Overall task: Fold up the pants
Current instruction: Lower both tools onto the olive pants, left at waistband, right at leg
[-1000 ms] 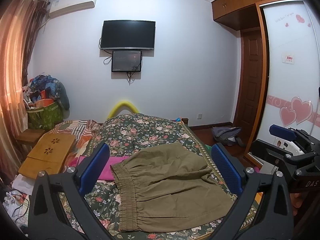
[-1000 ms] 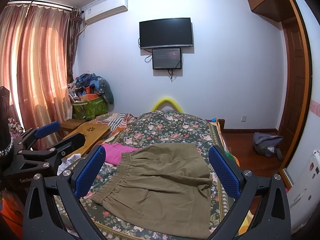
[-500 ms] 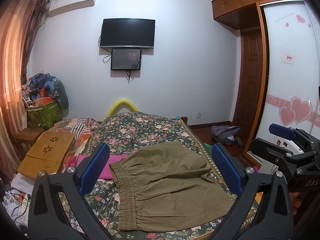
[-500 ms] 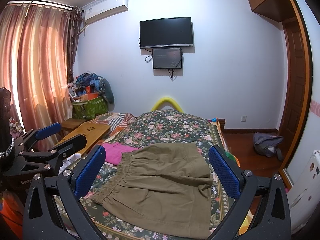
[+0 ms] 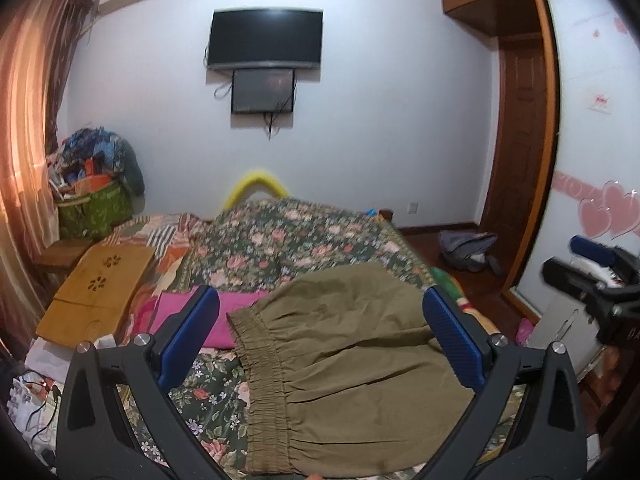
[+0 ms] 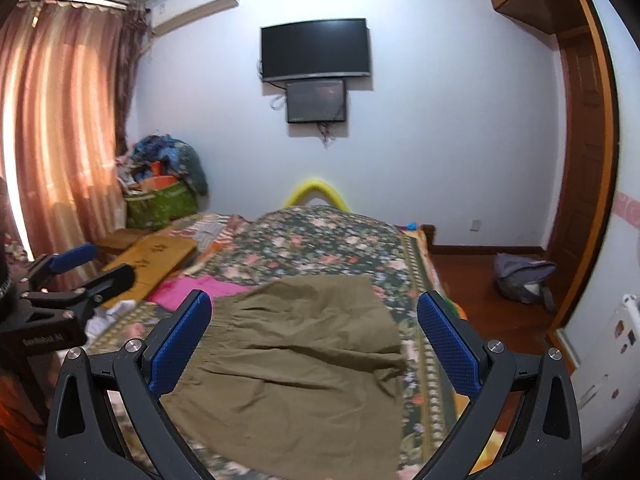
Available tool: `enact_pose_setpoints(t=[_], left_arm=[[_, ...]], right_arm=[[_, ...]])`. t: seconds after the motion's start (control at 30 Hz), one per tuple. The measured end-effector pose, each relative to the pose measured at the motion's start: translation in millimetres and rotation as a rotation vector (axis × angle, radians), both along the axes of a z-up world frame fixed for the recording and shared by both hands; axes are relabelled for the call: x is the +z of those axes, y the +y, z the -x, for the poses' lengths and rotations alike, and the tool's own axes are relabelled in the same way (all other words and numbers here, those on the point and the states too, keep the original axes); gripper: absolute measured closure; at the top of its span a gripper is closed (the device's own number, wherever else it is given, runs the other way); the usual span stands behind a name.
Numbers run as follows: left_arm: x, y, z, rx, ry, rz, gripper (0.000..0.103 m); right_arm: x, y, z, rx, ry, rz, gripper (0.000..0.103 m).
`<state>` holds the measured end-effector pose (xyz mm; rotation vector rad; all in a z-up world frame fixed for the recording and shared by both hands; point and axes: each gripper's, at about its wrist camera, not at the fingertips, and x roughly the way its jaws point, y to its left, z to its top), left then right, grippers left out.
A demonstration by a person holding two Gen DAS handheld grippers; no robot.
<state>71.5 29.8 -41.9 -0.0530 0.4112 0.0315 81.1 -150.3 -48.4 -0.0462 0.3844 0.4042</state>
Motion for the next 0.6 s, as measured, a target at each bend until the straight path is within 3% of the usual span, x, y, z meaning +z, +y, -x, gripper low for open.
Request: enact_pose_setpoints(t=[0.37, 0.6], left_arm=[[-51, 59, -93, 0.071, 0.156, 0.036, 0.000], [-79, 105, -150, 0.128, 0.199, 0.040, 0.000]], right_arm=[[-39, -34, -87, -0.094, 0.172, 0.018, 0.001], [-54, -40, -134, -0.098, 0.208, 0.077, 0.001]])
